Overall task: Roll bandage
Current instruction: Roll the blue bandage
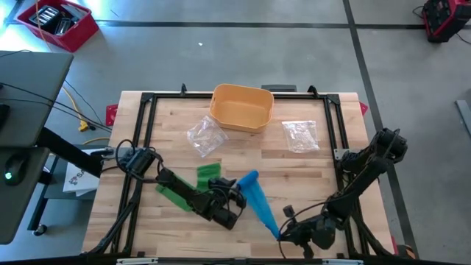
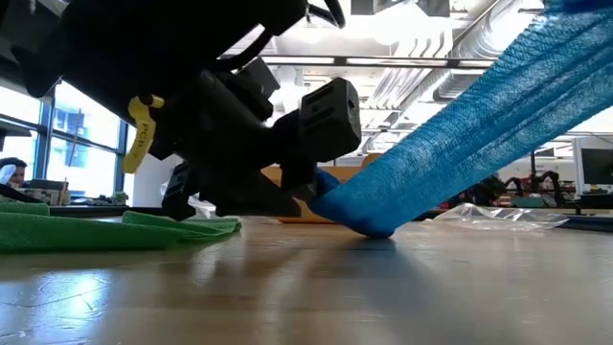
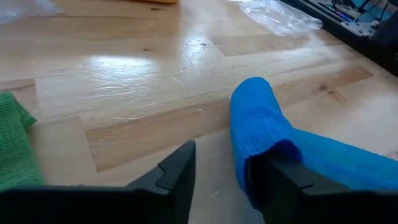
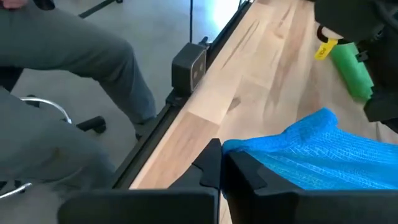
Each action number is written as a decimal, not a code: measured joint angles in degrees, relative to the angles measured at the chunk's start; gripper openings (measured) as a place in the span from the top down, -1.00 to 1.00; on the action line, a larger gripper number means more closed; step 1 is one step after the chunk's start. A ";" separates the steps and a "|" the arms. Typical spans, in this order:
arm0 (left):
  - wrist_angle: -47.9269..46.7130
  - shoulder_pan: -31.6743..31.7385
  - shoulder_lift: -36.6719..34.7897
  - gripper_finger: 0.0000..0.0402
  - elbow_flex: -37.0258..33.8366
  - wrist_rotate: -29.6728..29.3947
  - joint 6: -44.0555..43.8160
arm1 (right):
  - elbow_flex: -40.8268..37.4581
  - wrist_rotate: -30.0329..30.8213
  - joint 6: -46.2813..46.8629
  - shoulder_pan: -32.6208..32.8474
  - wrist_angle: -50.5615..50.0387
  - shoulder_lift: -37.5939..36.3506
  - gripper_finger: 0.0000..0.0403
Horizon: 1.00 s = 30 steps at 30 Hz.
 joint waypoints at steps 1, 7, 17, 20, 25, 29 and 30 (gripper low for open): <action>0.23 -0.01 0.00 0.29 0.00 -0.14 0.26 | 0.00 0.03 -0.16 0.01 0.07 0.00 1.00; 2.71 -0.06 0.02 0.43 -1.95 -1.25 -3.42 | 0.00 -5.51 0.67 0.29 -0.61 0.00 1.00; 3.58 -2.46 -0.72 0.66 -9.79 -5.92 -12.04 | 0.00 -10.69 12.97 4.95 -5.99 -0.26 1.00; 3.57 -2.33 -0.72 0.69 -9.79 -4.90 -10.85 | 0.00 -10.66 16.42 6.30 -7.24 -0.26 1.00; 2.99 -1.56 -0.60 0.74 -9.82 -3.39 -8.10 | -0.02 -9.52 23.28 9.82 -9.67 -1.64 1.00; -4.05 -1.30 -0.33 0.78 -10.25 -6.48 -11.51 | 0.13 -10.88 28.19 14.56 -9.62 -3.52 1.00; -5.92 -1.36 -0.39 0.79 -10.25 -6.77 -14.31 | 0.19 -10.05 29.43 15.36 -9.90 -3.59 1.00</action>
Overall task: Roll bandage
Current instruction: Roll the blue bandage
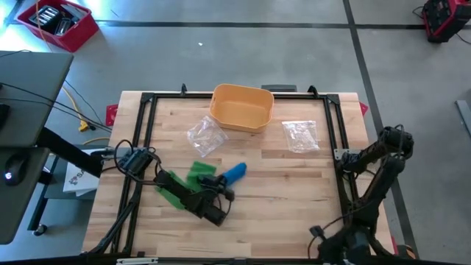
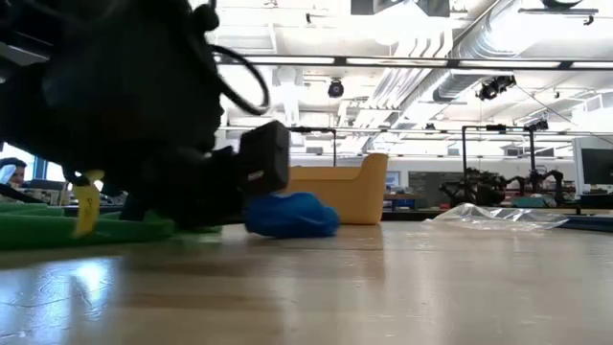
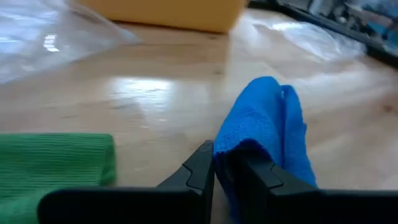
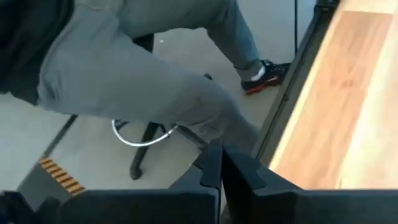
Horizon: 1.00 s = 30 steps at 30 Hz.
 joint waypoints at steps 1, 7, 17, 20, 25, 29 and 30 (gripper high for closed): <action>-1.74 -0.26 -0.05 0.80 0.02 -0.23 -2.40 | 0.22 1.56 0.97 0.60 -1.07 -0.01 1.00; -2.41 -1.81 0.30 0.88 0.85 -5.65 -4.98 | 2.51 8.25 0.07 1.77 -7.65 -0.01 1.00; -0.30 -6.16 -4.26 0.94 14.93 -8.82 30.92 | 2.85 21.96 -10.75 -3.75 -15.43 -5.49 1.00; 3.01 -7.04 -4.83 0.94 21.48 -4.76 48.48 | 2.85 26.30 -12.30 -6.26 -17.26 -8.20 1.00; 12.32 -8.03 -4.86 0.95 29.18 2.04 70.93 | 2.84 25.28 -25.58 -10.64 -11.40 -9.39 0.84; 18.11 -8.27 -4.88 0.95 31.75 1.48 81.66 | 2.84 21.65 -41.26 -12.53 0.38 -8.91 0.54; 19.28 -8.27 -4.88 0.95 31.91 1.47 83.64 | 2.82 21.86 -44.54 -12.73 2.71 -8.91 0.46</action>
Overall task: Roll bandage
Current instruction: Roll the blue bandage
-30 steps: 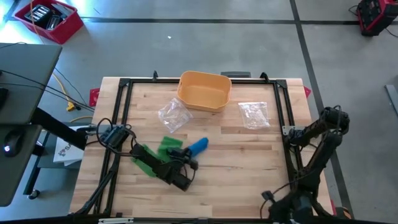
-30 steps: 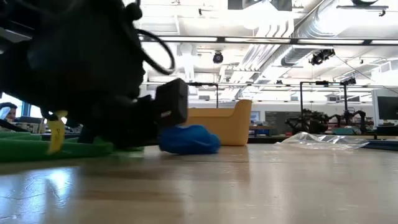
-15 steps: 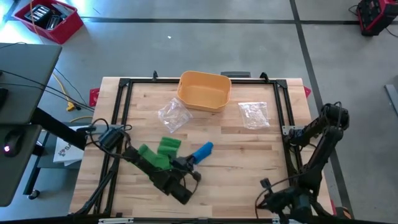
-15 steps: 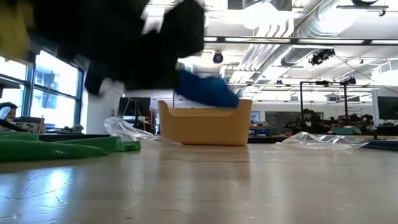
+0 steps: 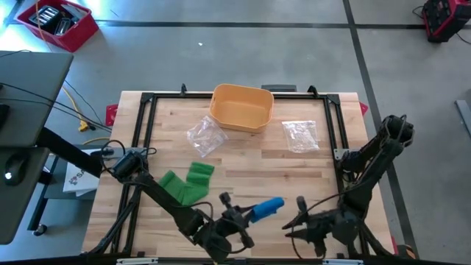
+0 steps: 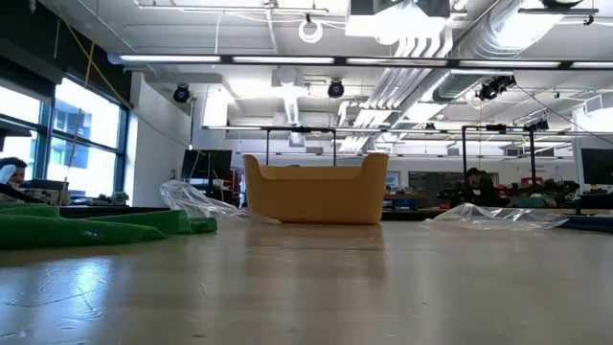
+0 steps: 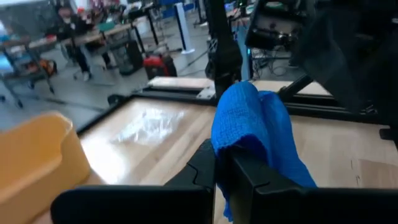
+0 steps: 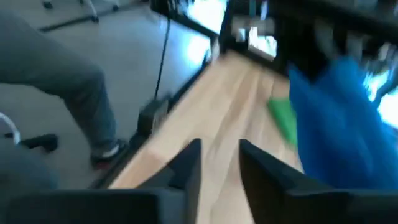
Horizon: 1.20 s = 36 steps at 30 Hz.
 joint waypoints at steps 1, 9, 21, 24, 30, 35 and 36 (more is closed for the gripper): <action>0.73 0.00 0.00 0.95 0.11 0.01 1.29 | 0.01 1.11 -3.31 -0.06 1.85 -0.02 0.38; 1.93 0.50 0.02 0.95 0.17 0.01 1.00 | 0.00 18.88 -17.58 -1.20 2.86 -0.02 0.18; 2.02 0.64 0.13 0.95 0.17 -0.06 -3.41 | 0.00 15.37 -18.05 -4.89 0.76 0.00 0.82; 2.02 0.85 0.15 0.95 0.17 -1.79 -5.93 | 0.00 15.50 -17.97 -4.89 0.05 0.00 0.97; 2.29 1.04 0.11 0.95 0.28 -9.86 -11.93 | 0.00 2.85 -10.97 -4.39 -4.21 0.00 0.99; 2.90 1.04 0.11 0.95 0.28 -11.22 -12.63 | -0.11 -9.38 -0.30 -4.12 -10.51 1.25 1.00; 3.28 1.03 0.11 0.95 0.26 -11.56 -12.60 | -0.12 -10.32 1.05 -3.98 -11.59 2.07 0.99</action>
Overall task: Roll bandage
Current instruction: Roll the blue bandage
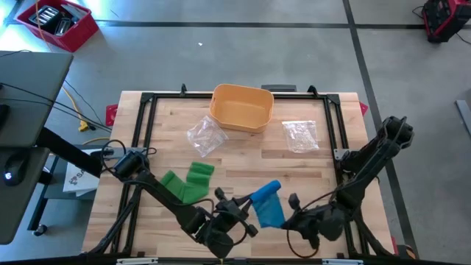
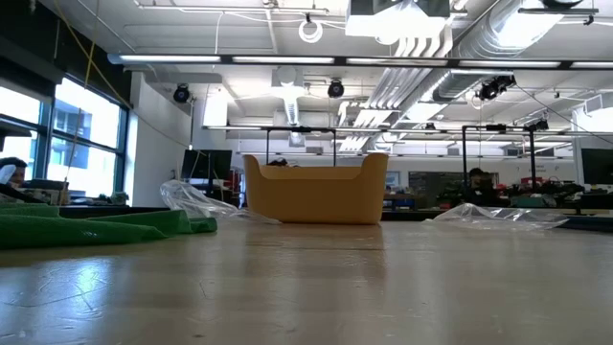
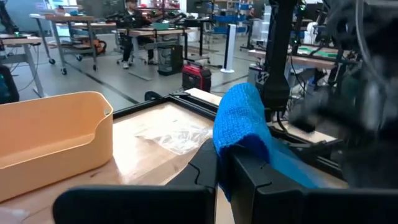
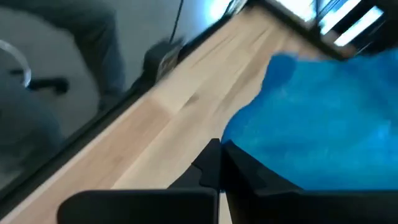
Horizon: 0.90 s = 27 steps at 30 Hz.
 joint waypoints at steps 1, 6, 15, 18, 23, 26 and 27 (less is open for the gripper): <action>0.31 0.00 0.00 0.95 0.00 -0.16 0.23 | -0.03 -0.80 1.16 0.18 -0.76 1.08 1.00; 0.11 0.06 0.00 0.95 0.00 1.00 0.44 | -0.05 -5.06 5.08 0.25 -1.26 8.45 1.00; -7.48 1.70 0.00 0.95 -0.09 5.10 -7.05 | -0.06 -11.14 14.46 0.57 0.37 16.47 1.00; -7.77 2.01 0.00 0.95 -0.09 5.45 -7.37 | -0.06 -10.78 14.26 1.08 1.89 16.96 1.00; -7.91 2.03 0.00 0.95 -0.09 5.61 -7.11 | -0.06 -7.06 15.34 1.83 -0.13 15.64 1.00; -7.20 1.55 0.00 0.95 -0.09 5.20 -7.16 | -0.05 -4.92 18.33 2.50 -3.95 14.39 1.00; -6.50 1.30 0.00 0.95 -0.09 4.53 -7.11 | -0.06 -4.40 19.15 2.57 -5.43 14.19 1.00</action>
